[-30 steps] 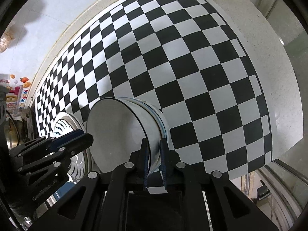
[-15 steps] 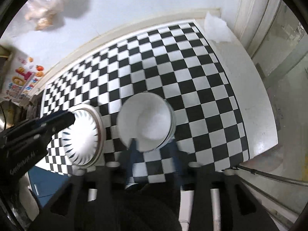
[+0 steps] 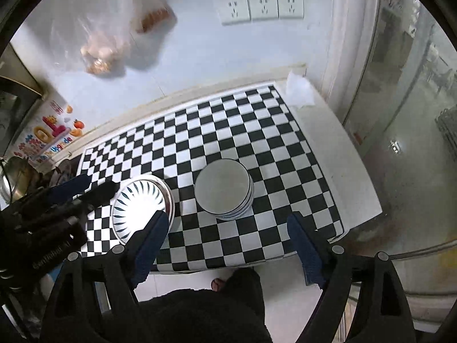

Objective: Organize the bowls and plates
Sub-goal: 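Open both grippers and raise them above the counter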

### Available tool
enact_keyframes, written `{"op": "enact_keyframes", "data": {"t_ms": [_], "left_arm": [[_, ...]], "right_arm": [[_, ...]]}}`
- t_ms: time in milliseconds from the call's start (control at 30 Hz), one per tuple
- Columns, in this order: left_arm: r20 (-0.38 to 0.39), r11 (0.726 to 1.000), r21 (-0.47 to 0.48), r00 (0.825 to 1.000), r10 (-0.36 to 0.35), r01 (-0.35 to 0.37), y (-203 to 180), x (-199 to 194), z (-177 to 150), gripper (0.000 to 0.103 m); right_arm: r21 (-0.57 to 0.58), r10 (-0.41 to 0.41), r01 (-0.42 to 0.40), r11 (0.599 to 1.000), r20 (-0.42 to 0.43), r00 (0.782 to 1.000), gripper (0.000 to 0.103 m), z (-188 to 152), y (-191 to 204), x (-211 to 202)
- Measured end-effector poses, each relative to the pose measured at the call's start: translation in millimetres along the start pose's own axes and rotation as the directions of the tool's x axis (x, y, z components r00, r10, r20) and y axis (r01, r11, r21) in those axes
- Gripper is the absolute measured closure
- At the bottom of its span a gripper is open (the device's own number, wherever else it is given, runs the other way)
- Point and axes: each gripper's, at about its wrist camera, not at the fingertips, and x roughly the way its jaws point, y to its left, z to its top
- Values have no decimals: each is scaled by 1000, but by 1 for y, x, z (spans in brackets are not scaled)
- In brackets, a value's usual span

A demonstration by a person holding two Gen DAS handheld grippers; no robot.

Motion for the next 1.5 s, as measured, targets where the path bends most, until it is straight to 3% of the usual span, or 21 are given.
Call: {"op": "enact_keyframes", "data": {"t_ms": [300, 467, 667, 767, 933, 1200, 1267, 1333, 1500], "left_arm": [[128, 999, 22, 991, 34, -37, -12, -52, -12, 33], [160, 1000, 16, 987, 22, -24, -13, -68, -17, 33], [146, 1000, 20, 989, 18, -21, -16, -65, -20, 16], [128, 1000, 14, 992, 6, -8, -17, -60, -21, 15], [95, 1000, 0, 995, 19, -19, -15, -46, -15, 2], [33, 998, 28, 998, 54, -55, -18, -11, -2, 1], [-14, 997, 38, 998, 65, -64, -17, 12, 3, 1], [-91, 999, 12, 995, 31, -30, -11, 45, 9, 1], [-239, 1000, -28, 971, -15, 8, 1, 123, 17, 1]], "right_arm": [[-15, -28, 29, 999, 82, 996, 14, -18, 7, -48], [-29, -43, 47, 999, 115, 992, 14, -24, 8, -68], [-23, -52, 55, 998, 127, 991, 13, -29, 3, -76], [-3, -55, 56, 998, 120, 991, 11, -28, -5, -72], [9, -57, 56, 998, 109, 992, 11, -23, -12, -64], [31, -31, 28, 999, 111, 993, 7, -6, -25, -37], [19, -18, 16, 1000, 141, 990, 6, 0, -29, -24], [10, -5, 4, 1000, 141, 990, 6, 7, -33, -5], [52, 42, -44, 998, 39, 998, 6, 23, -55, 65]]}}
